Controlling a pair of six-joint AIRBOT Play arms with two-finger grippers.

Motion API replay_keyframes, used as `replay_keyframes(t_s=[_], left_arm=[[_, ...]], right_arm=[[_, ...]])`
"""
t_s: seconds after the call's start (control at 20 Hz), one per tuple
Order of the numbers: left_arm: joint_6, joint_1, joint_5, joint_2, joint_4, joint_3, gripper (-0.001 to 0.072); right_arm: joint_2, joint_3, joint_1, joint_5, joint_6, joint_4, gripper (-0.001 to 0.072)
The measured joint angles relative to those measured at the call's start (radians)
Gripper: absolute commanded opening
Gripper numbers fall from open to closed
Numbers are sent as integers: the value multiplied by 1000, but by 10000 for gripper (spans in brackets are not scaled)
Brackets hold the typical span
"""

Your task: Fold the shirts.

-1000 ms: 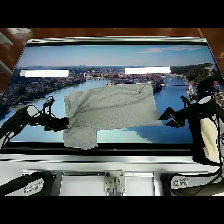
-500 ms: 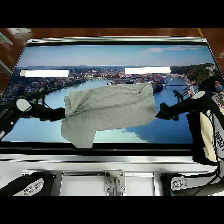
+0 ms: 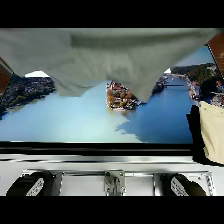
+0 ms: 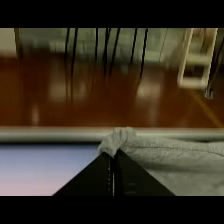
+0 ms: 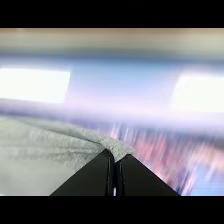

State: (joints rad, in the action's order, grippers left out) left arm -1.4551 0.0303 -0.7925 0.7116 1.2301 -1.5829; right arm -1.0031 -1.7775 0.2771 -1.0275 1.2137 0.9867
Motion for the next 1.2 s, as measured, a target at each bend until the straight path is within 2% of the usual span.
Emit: replay_keyframes(t_s=[0.15,0.25,0.4,0.6,0.75,0.9,1.05,1.2], left_arm=[[1,6,140,-129,6,-82,37],[2,6,159,-188,17,-105,37],[2,8,71,-249,58,-121,37],[-26,8,-130,-276,159,-123,37],[-34,8,-259,-280,201,-75,37],[-39,8,-319,-279,221,46,37],[-55,8,-287,-249,228,235,38],[-153,7,-138,-151,224,414,38]], right_arm=[[166,-53,1,145,54,76,62],[247,-70,2,165,96,135,62],[317,-80,2,81,137,234,62],[338,-84,1,-126,156,352,62],[300,-80,1,-285,164,394,62],[220,-29,1,-411,185,403,62],[103,80,0,-442,201,402,62],[-61,183,0,-347,219,370,62]])
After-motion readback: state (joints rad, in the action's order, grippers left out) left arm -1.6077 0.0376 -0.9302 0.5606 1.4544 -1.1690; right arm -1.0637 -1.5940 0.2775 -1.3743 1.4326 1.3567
